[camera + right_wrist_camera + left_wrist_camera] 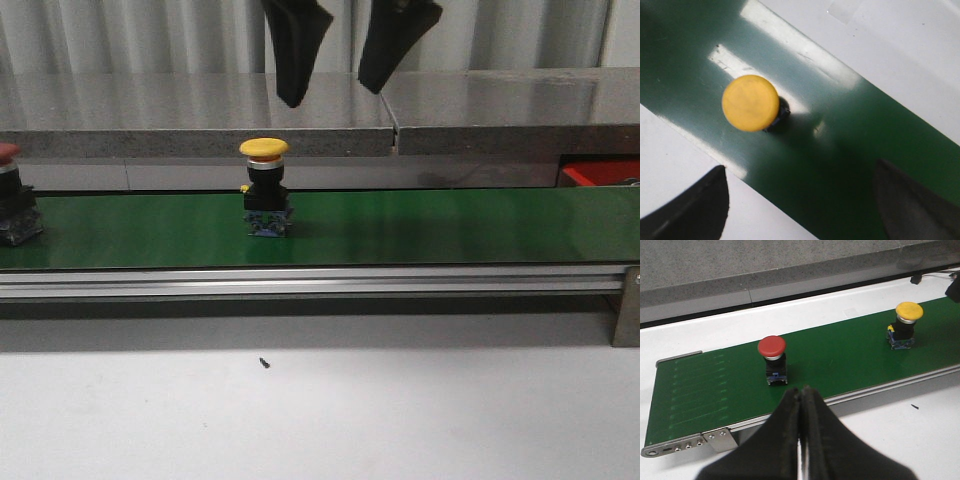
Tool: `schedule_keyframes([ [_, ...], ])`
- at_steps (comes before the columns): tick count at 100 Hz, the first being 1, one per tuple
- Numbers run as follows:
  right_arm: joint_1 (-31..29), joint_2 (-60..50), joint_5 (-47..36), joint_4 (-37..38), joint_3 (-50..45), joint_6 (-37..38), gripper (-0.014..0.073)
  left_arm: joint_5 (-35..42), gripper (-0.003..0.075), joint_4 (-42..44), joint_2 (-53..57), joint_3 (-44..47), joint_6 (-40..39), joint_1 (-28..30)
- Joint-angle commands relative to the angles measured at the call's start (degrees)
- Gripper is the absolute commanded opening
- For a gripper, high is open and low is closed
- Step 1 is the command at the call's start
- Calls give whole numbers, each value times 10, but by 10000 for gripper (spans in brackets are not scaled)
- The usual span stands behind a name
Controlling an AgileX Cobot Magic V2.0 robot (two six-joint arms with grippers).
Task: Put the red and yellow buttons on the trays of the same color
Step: 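Grasp the yellow button off the belt with the right gripper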
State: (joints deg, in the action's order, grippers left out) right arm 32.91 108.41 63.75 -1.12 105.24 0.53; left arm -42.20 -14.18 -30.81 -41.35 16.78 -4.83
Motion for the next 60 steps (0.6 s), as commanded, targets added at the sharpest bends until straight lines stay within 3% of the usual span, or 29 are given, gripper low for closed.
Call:
schedule_keyframes([
  [1,4,-15,-29,-9,26,-17,587,38,-19,-8,-1,-15,1,-6],
  [45,4,52,-107,-35,26,-37,584,38,-19,-8,-1,-15,1,-6],
  [52,4,60,-100,-35,26,-37,540,38,-19,-8,-1,-15,1,-6],
  [60,4,63,-90,-35,26,-37,419,38,-19,-8,-1,-15,1,-6],
])
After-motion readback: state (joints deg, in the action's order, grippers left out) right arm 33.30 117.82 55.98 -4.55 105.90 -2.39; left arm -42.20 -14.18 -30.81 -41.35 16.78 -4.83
